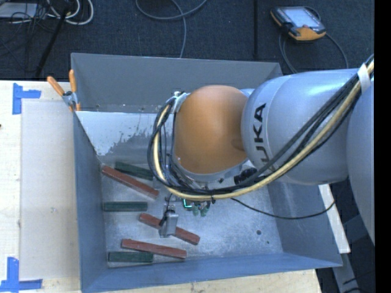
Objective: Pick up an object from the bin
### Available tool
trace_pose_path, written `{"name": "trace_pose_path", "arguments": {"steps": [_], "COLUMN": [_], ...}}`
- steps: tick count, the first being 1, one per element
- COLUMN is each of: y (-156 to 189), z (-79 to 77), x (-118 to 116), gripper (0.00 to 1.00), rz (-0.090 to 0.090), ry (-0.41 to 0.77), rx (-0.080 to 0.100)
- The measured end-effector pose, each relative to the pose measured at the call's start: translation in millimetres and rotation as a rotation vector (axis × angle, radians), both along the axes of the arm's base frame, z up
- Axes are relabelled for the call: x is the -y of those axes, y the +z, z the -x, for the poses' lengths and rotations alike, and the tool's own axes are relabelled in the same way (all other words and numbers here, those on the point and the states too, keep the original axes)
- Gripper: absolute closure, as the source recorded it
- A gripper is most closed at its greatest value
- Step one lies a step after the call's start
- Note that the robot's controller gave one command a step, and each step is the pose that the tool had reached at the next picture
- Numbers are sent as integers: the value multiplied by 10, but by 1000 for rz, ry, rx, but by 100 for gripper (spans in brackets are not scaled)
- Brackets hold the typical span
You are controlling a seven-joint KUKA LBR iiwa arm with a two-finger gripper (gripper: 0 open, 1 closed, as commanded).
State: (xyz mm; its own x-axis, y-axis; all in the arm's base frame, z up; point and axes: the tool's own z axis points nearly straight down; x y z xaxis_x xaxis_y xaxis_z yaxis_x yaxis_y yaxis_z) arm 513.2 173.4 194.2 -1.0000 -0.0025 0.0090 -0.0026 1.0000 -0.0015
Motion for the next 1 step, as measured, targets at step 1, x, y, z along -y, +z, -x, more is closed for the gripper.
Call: {"name": "trace_pose_path", "arguments": {"steps": [1], "y": [39], "z": [-19], "x": [7], "gripper": [0], "rz": [-2], "ry": [-4], "rx": [8]}}
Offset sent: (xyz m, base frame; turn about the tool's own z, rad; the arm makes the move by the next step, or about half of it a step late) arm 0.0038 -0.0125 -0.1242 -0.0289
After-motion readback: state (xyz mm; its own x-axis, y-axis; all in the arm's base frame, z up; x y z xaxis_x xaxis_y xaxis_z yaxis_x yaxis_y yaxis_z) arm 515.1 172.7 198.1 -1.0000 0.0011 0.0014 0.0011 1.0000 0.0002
